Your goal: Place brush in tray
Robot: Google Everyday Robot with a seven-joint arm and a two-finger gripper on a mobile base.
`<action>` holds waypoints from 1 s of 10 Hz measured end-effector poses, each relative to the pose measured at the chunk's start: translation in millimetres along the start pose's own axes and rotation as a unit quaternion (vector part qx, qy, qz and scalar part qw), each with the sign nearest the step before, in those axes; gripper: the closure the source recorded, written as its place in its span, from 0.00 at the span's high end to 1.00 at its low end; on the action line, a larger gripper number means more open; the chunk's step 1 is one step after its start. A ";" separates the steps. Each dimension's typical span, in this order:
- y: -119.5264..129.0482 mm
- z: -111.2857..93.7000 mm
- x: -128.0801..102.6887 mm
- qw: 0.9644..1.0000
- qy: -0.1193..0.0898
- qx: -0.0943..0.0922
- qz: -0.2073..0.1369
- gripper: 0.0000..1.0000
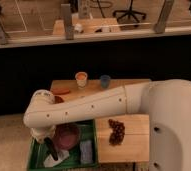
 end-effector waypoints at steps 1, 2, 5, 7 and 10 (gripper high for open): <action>-0.6 1.5 -0.1 1.000 -0.005 0.003 -0.003 0.06; -1.2 1.6 -0.7 1.000 -0.009 0.008 -0.006 0.16; -4.6 1.2 -0.6 1.000 -0.010 0.021 -0.020 0.47; -7.0 1.4 -0.3 0.999 -0.009 0.023 -0.030 0.67; -5.8 1.7 -0.9 0.999 -0.008 0.019 -0.038 0.80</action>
